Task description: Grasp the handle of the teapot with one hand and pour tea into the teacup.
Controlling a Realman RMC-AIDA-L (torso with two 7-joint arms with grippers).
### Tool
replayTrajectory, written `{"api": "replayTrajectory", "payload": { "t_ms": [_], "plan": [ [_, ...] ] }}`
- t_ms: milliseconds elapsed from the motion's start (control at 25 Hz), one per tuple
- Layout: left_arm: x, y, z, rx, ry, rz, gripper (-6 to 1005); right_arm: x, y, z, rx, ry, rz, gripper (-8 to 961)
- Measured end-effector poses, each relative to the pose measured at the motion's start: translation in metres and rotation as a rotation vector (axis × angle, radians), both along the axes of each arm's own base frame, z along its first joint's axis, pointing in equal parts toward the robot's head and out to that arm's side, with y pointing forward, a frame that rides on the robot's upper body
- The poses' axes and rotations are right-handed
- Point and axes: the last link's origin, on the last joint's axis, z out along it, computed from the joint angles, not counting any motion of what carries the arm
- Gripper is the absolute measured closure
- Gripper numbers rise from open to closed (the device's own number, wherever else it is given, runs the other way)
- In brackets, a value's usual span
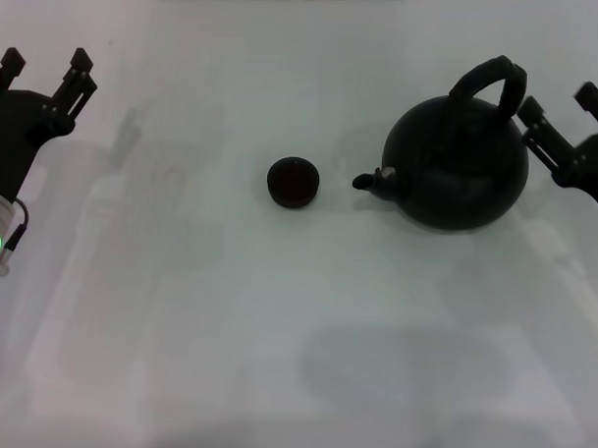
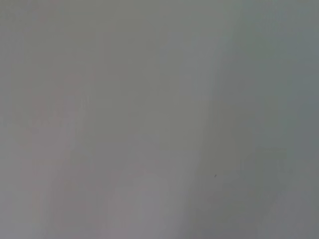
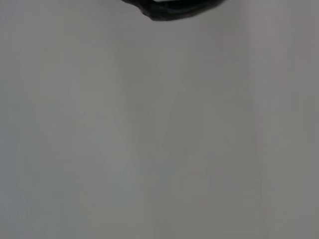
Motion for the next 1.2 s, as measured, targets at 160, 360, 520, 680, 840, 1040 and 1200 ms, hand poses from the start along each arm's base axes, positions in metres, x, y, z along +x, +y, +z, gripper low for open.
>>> {"api": "replayTrajectory", "payload": {
  "t_ms": [160, 360, 520, 680, 840, 1040, 1200],
  "plan": [
    [0.001, 0.001, 0.0, -0.001, 0.002, -0.006, 119, 0.006, -0.012, 0.004, 0.028, 0.007, -0.006, 88],
    [0.003, 0.006, 0.002, 0.001, 0.009, -0.013, 120, 0.006, -0.024, 0.012, 0.07, 0.029, 0.023, 89],
    [0.005, 0.01, 0.003, 0.001, 0.006, -0.022, 120, 0.008, -0.026, 0.013, 0.081, 0.027, 0.011, 90],
    [0.009, 0.016, 0.003, -0.003, 0.009, -0.032, 120, 0.011, -0.03, 0.012, 0.112, -0.061, 0.013, 91],
    [0.009, 0.022, 0.002, -0.018, 0.034, -0.023, 119, 0.013, -0.031, 0.015, 0.158, -0.108, 0.0, 93],
    [0.008, 0.023, 0.003, -0.019, 0.038, -0.02, 115, 0.014, -0.03, 0.02, 0.206, -0.097, -0.024, 89],
    [0.009, 0.025, 0.004, -0.02, 0.036, -0.024, 114, 0.014, -0.026, 0.022, 0.228, -0.113, -0.03, 85]
  ]
}}
